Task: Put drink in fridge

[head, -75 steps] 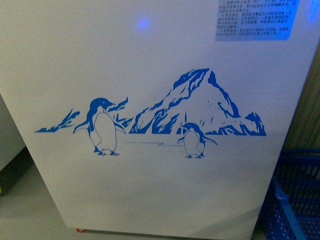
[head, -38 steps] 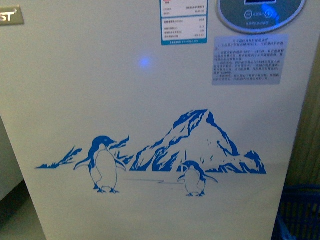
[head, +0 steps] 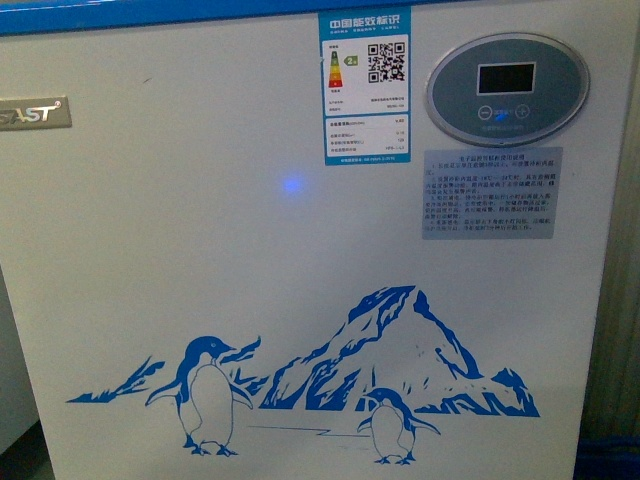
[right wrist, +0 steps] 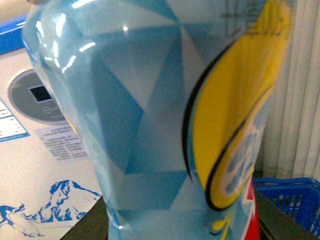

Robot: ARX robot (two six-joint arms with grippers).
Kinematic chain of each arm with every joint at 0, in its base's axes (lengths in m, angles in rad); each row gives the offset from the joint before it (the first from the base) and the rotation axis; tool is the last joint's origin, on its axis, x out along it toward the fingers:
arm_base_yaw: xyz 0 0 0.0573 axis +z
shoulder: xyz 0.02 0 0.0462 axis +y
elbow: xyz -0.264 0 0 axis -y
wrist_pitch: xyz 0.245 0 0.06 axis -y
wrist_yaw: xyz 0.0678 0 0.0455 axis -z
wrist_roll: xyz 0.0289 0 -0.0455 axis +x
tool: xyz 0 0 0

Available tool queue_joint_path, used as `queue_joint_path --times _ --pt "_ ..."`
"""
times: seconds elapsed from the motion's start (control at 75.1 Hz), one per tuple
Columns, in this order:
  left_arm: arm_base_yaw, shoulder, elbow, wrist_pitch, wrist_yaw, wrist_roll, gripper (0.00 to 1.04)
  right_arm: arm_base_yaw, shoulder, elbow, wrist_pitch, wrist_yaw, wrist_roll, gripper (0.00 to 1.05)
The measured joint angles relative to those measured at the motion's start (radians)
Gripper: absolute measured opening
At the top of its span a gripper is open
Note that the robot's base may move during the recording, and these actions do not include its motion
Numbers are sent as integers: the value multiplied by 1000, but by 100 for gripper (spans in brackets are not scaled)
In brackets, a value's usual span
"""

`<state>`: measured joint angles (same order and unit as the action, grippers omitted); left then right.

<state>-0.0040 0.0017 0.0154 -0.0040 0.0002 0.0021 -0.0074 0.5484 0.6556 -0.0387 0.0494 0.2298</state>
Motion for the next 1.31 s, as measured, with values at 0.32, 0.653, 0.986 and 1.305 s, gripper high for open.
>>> queue_joint_path --times 0.32,0.653,0.986,1.305 --pt "0 0 0 0 0 0 97 96 -126 -11 -30 106 -65 42" --pt "0 0 0 0 -1 0 97 100 -122 -26 -31 106 -69 42" --pt "0 0 0 0 0 0 97 100 -117 -26 -31 105 -70 42" --pt "0 0 0 0 0 0 97 100 -120 -25 -31 105 -70 42"
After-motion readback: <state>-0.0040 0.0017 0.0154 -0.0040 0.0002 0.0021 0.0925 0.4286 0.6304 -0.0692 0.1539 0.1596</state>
